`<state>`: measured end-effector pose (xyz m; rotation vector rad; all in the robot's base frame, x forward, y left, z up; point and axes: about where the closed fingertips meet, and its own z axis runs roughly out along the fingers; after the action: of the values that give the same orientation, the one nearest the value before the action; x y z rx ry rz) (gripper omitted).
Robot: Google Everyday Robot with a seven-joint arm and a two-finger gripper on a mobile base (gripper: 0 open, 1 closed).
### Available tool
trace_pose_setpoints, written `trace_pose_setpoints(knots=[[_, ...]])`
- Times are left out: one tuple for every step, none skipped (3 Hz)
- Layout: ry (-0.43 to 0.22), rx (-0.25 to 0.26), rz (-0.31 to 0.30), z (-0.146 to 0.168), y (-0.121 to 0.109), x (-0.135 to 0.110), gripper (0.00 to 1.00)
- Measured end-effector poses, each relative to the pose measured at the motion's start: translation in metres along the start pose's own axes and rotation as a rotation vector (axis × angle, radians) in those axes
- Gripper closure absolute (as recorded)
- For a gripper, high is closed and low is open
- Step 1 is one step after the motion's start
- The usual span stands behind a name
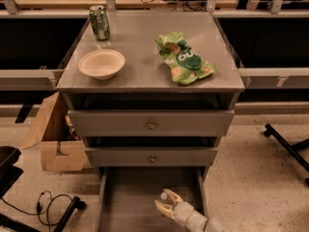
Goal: Pick water bottle from bottom drawer and place on counter
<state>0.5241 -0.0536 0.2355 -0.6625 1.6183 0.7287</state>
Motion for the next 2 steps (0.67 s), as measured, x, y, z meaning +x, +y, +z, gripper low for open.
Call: trace_pose_setpoints(knots=[[0.000, 0.000, 0.000, 0.0000, 0.0000, 0.0000, 0.84], [0.000, 0.000, 0.000, 0.0000, 0.0000, 0.0000, 1.00]])
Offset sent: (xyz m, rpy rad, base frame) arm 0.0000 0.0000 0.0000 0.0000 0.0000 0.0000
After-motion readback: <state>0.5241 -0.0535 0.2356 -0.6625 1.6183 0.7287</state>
